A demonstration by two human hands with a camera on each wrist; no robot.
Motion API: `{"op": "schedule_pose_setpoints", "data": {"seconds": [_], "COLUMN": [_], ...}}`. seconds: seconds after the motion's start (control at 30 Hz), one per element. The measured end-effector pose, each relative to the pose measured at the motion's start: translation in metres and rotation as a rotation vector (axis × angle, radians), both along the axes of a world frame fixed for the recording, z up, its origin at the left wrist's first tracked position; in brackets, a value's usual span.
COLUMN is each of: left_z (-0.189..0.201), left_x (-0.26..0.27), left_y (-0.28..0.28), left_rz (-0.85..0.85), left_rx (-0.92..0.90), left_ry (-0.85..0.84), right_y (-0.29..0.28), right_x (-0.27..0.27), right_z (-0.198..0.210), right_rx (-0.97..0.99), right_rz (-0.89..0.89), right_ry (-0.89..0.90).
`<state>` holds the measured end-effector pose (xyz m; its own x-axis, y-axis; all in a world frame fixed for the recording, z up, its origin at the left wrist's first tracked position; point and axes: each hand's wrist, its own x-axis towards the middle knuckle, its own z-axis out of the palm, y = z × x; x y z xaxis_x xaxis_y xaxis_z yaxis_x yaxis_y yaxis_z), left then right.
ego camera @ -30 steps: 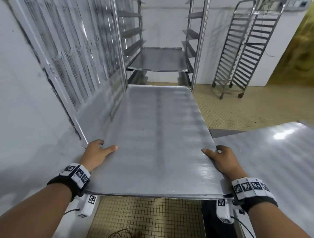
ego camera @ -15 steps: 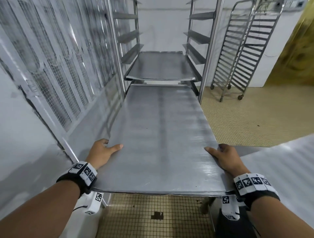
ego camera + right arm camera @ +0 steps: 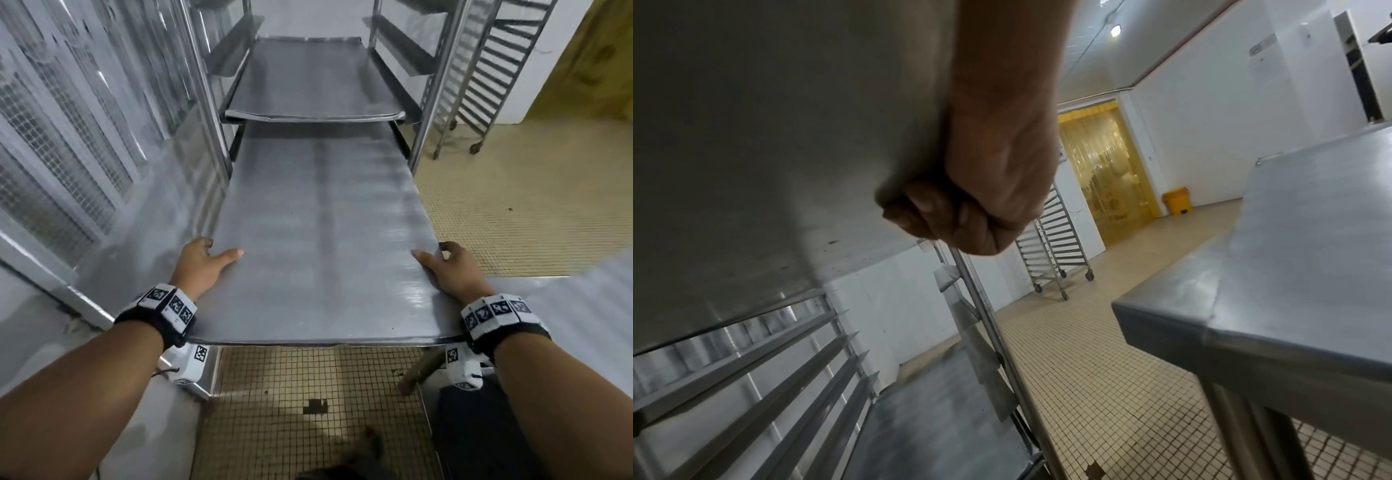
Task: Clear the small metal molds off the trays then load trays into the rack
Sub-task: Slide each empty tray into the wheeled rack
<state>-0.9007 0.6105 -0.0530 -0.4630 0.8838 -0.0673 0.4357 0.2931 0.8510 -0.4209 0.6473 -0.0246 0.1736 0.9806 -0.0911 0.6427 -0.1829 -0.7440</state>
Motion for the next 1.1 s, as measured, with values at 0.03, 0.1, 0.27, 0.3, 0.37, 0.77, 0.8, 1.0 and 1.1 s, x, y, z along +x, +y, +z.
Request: {"op": "schedule_pose_setpoints", "data": {"seconds": [0.03,0.1,0.27,0.3,0.37,0.77,0.8,1.0,1.1], "left_z": [-0.007,0.016,0.039,0.041,0.047,0.039,0.039,0.049,0.066], "left_x": [-0.005,0.012,0.03,0.03,0.031,0.003,0.004,-0.004,0.001], "left_y": [0.012,0.018,0.056,0.066,0.084,0.191,0.193,0.176,0.159], "left_rz": [-0.001,-0.008,-0.032,-0.039,-0.032,-0.077,-0.081,-0.218,-0.268], "left_rx": [-0.003,-0.009,0.019,0.023,0.007,-0.061,-0.045,-0.165,-0.159], "left_ry": [0.012,0.036,0.085,0.095,0.082,0.088,0.11,0.279,0.601], "right_y": [0.01,0.028,0.08,0.092,0.116,0.214,0.216,0.201,0.181], "right_x": [-0.002,-0.004,-0.013,-0.014,-0.016,-0.018,-0.017,-0.009,-0.004], "right_z": [0.0,0.0,0.003,0.003,0.005,0.021,0.021,0.029,0.04], "right_rx": [-0.011,-0.018,-0.031,-0.033,-0.03,-0.026,-0.027,-0.045,-0.004], "right_rz": [-0.009,-0.016,0.005,0.01,0.012,0.032,0.033,0.142,0.218], "right_ry": [-0.003,-0.015,0.053,0.062,0.067,0.046,0.041,-0.122,-0.255]}}
